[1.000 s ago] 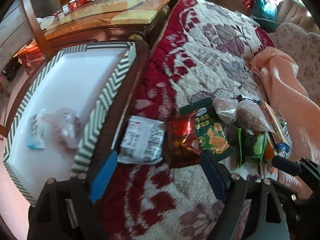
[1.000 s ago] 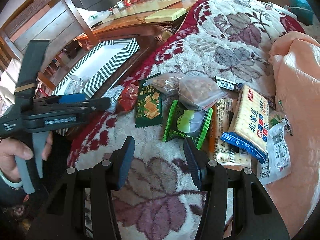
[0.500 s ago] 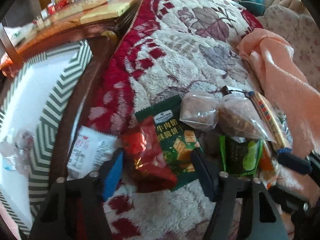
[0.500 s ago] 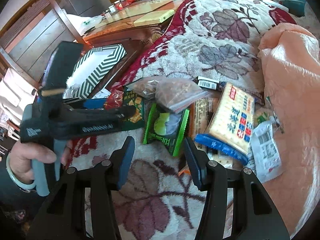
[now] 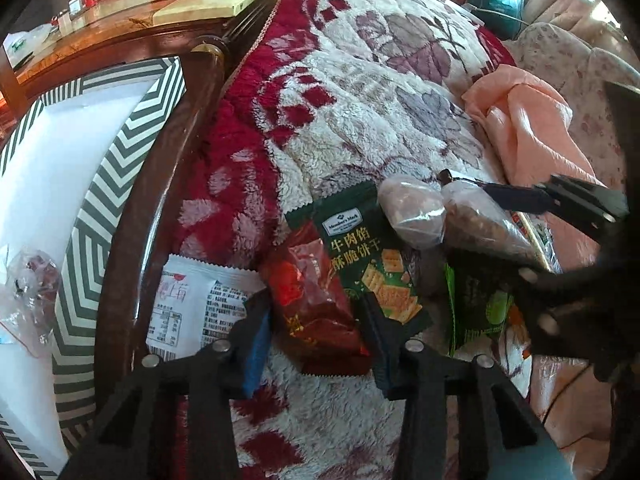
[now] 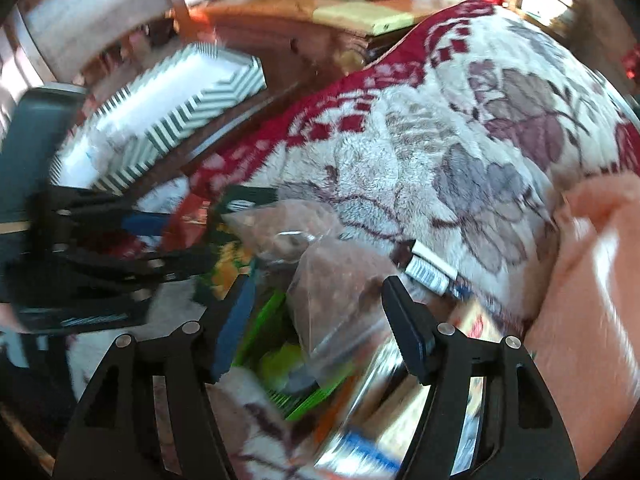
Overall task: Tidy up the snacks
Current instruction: 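Move both grippers back over the snack pile, then grasp the red foil snack with left gripper while right grasps the nut bag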
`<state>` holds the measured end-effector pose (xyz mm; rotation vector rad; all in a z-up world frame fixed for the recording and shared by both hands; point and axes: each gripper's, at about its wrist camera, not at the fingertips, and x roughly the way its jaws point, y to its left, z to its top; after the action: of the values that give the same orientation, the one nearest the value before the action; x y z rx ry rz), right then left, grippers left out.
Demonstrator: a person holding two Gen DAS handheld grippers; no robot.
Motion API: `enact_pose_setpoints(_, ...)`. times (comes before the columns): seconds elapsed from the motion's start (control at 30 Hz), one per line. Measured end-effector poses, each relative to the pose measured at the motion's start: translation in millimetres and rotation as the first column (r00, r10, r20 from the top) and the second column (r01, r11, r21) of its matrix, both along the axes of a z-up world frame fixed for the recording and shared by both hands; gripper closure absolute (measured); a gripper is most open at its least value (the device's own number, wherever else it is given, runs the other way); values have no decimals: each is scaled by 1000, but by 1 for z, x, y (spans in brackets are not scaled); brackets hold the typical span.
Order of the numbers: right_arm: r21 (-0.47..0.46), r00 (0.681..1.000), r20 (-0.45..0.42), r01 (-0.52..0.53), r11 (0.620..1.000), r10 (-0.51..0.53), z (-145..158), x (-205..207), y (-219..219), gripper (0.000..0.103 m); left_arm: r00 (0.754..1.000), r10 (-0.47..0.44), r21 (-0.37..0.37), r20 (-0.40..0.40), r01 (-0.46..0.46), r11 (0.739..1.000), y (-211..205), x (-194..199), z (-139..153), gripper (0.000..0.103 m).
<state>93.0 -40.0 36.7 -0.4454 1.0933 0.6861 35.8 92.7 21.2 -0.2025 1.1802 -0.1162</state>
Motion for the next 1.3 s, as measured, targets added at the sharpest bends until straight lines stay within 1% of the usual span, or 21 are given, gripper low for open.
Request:
enact_pose_setpoints(0.03, -8, 1000, -13, 8, 1000, -8, -5, 8, 0, 36, 1000, 5, -6, -1, -5, 1000, 0, 2, -1, 54)
enact_pose_setpoints(0.1, 25, 997, -64, 39, 999, -38, -12, 18, -4, 37, 1000, 10, -12, -3, -10, 1000, -1, 6, -1, 50)
enact_pose_setpoints(0.13, 47, 995, -84, 58, 997, -54, -15, 21, -6, 40, 1000, 14, -12, -4, -14, 1000, -2, 9, -1, 49)
enact_pose_setpoints(0.2, 64, 994, -78, 78, 995, -73, -18, 22, -11, 52, 1000, 18, -17, -2, -18, 1000, -3, 12, 0, 49)
enact_pose_setpoints(0.3, 86, 994, -66, 90, 992, -84, -15, 15, -16, 61, 1000, 24, -39, -3, -25, 999, 1, 13, 1, 52)
enact_pose_setpoints(0.37, 110, 994, -63, 96, 989, -90, -11, 10, -20, 63, 1000, 26, -17, 14, -25, 1000, 1, 11, 4, 57)
enact_pose_setpoints(0.4, 124, 993, -63, 104, 987, -97, -8, 8, -21, 63, 999, 30, -8, 23, -30, 1000, 2, 9, 6, 58)
enact_pose_setpoints(0.5, 179, 990, -64, 135, 975, -125, -2, 3, -27, 64, 999, 40, -36, 36, -39, 999, 8, 3, 11, 59)
enact_pose_setpoints(0.53, 199, 989, -67, 144, 969, -133, 1, -1, -30, 64, 998, 41, -36, 42, -39, 999, 10, 0, 13, 59)
enact_pose_setpoints(0.63, 223, 987, -62, 158, 962, -147, 7, -10, -33, 64, 997, 47, -35, 55, -45, 998, 13, -8, 19, 61)
enact_pose_setpoints(0.7, 246, 985, -66, 172, 954, -160, 10, -17, -37, 64, 996, 50, -34, 69, -48, 998, 15, -14, 25, 64)
enact_pose_setpoints(0.77, 266, 982, -75, 188, 945, -174, 13, -22, -39, 64, 995, 57, -26, 82, -55, 998, 15, -19, 30, 64)
enact_pose_setpoints(0.9, 288, 981, -71, 196, 937, -183, 18, -32, -39, 64, 993, 51, 3, 109, -52, 999, 15, -29, 38, 64)
enact_pose_setpoints(1.13, 324, 977, -83, 213, 922, -197, 26, -44, -39, 64, 988, 66, -15, 139, -65, 998, 21, -40, 49, 64)
enact_pose_setpoints(1.3, 343, 978, -71, 208, 916, -195, 35, -50, -33, 64, 983, 74, 7, 166, -77, 997, 26, -48, 61, 64)
